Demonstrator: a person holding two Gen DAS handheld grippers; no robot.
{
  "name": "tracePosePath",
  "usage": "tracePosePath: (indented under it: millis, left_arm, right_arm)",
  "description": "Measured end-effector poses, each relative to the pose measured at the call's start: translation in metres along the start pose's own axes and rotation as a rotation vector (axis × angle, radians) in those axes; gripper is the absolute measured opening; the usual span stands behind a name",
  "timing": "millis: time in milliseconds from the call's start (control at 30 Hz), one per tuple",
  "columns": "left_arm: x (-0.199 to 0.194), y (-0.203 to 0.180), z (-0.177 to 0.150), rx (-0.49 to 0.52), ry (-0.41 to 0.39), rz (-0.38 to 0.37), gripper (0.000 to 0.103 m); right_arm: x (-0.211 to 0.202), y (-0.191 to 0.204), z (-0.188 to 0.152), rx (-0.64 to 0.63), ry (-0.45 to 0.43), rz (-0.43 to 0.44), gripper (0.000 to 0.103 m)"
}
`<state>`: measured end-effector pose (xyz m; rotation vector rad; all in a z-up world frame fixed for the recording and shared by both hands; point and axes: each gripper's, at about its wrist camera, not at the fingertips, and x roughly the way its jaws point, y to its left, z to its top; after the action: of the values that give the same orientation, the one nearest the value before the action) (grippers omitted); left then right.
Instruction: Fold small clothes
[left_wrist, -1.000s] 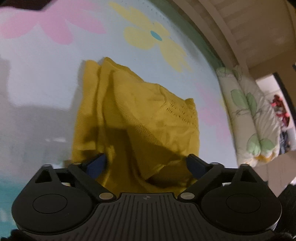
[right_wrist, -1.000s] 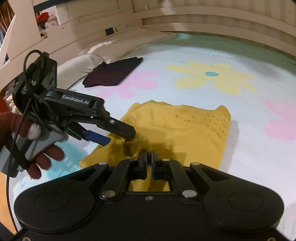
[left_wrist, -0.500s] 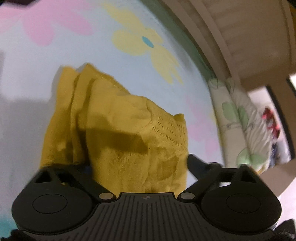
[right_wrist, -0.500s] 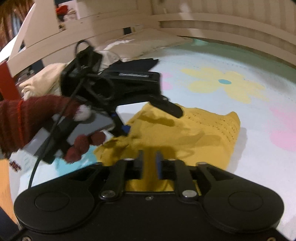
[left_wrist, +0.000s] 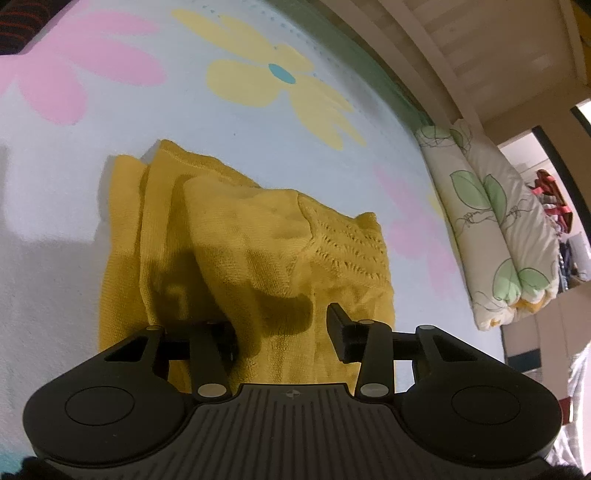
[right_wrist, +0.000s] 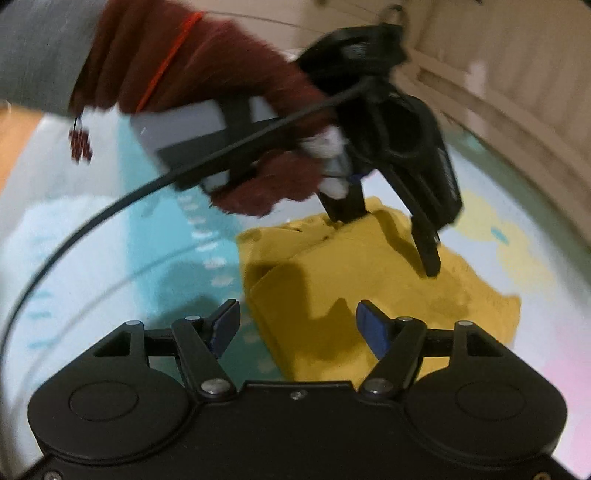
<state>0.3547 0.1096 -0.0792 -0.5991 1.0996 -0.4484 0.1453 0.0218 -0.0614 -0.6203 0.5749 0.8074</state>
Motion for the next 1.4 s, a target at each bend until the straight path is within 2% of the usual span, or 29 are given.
tracePosePath:
  millis: [100,233,400,533,633,833,933,1033,1067,1100,1133,1167,1300,1400]
  left_arm:
    - [0.000,0.002,0.001,-0.007,0.005,-0.007,0.041]
    - [0.003,0.004,0.002,-0.022,0.007,-0.008,0.042]
    - [0.006,0.005,0.003,-0.023,0.004,-0.004,0.047]
    - [0.007,0.004,0.004,-0.020,0.007,-0.005,0.047]
    - [0.007,0.004,0.004,-0.028,0.006,-0.009,0.047]
    - [0.008,0.005,0.005,-0.030,0.005,-0.004,0.047]
    - [0.010,0.004,0.005,-0.025,0.000,0.002,0.047]
    - [0.012,0.001,0.005,0.000,-0.014,0.012,0.046]
    - [0.012,-0.001,0.005,0.014,-0.016,0.011,0.046]
    - [0.013,-0.002,0.005,0.031,-0.020,0.008,0.045]
    - [0.012,-0.004,0.004,0.053,-0.026,0.001,0.033]
    - [0.011,-0.006,0.003,0.075,-0.041,0.010,0.016]
    - [0.004,-0.012,0.004,0.119,-0.070,0.046,0.014]
    - [-0.006,-0.029,0.005,0.209,-0.114,0.074,0.013]
  right_arm:
    - [0.007,0.006,0.002,-0.041,0.003,-0.054,0.067]
    - [0.011,-0.005,0.000,-0.010,0.038,-0.120,0.064]
    - [0.011,0.005,0.000,-0.040,0.017,-0.077,0.064]
    - [0.006,0.014,0.001,-0.090,-0.004,-0.041,0.064]
    - [0.012,0.019,0.001,-0.132,0.018,-0.077,0.064]
    - [0.015,-0.005,0.001,-0.020,0.035,-0.158,0.064]
    - [0.015,-0.002,0.000,-0.026,0.022,-0.115,0.064]
    - [0.014,0.013,0.000,-0.090,0.020,-0.091,0.064]
    - [0.015,0.016,0.000,-0.100,0.023,-0.087,0.061]
    - [0.018,0.016,0.001,-0.095,0.029,-0.083,0.047]
    - [0.020,0.014,0.002,-0.073,0.039,-0.074,0.015]
    - [0.020,0.010,0.004,-0.045,0.044,-0.064,0.011]
    - [0.013,-0.005,0.007,0.053,0.031,-0.065,0.010]
    - [0.000,-0.014,0.009,0.125,-0.001,-0.093,0.010]
